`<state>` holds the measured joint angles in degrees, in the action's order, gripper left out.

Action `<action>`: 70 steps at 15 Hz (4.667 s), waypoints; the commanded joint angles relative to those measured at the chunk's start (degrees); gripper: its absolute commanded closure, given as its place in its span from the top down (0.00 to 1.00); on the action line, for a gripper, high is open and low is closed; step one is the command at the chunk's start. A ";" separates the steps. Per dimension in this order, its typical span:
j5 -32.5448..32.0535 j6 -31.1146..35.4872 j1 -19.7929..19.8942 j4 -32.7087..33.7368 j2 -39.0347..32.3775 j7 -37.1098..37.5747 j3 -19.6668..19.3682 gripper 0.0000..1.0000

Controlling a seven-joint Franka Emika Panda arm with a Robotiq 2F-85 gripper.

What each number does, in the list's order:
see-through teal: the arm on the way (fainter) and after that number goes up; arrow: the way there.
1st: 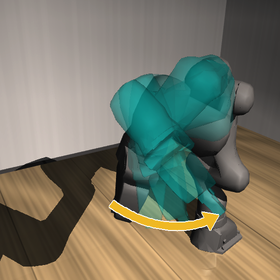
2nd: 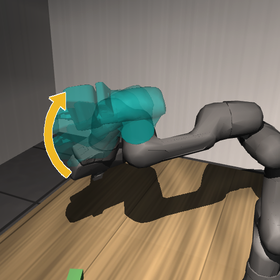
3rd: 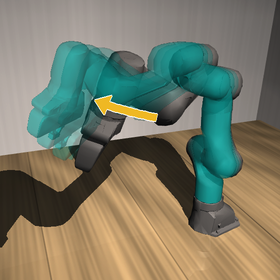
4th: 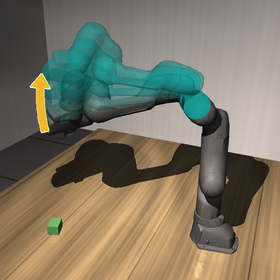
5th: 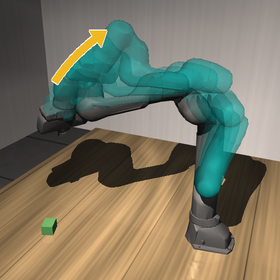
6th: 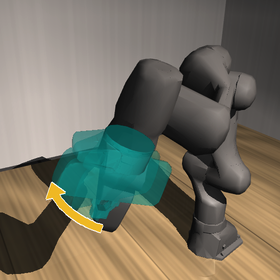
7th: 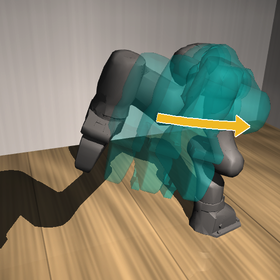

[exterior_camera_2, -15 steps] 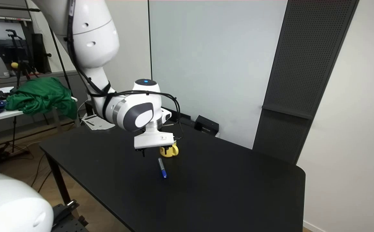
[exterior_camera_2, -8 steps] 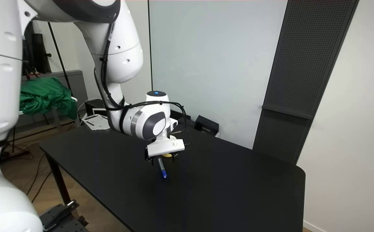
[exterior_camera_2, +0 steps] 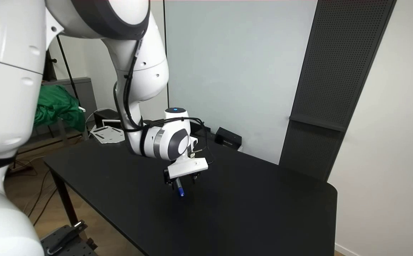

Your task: Place the marker in the mug

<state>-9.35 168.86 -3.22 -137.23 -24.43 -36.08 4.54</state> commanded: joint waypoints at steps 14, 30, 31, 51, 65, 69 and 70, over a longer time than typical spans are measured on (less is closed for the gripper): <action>-4.99 -2.77 2.30 2.03 -1.63 3.99 1.86 0.05; -4.66 -41.38 -0.94 10.40 16.72 12.67 2.36 0.05; -5.17 -44.35 -1.17 12.58 16.19 14.48 2.23 0.05; -12.66 -61.45 -5.73 33.15 1.58 18.51 2.73 0.05; -13.72 -74.46 -11.03 57.38 -16.14 18.12 1.96 0.05; -13.59 -79.41 -11.63 62.48 -19.58 17.76 1.78 0.05; -13.55 -80.52 -11.82 63.66 -20.42 17.62 1.82 0.05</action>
<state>-22.62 93.05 -13.82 -79.90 -41.21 -19.16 6.97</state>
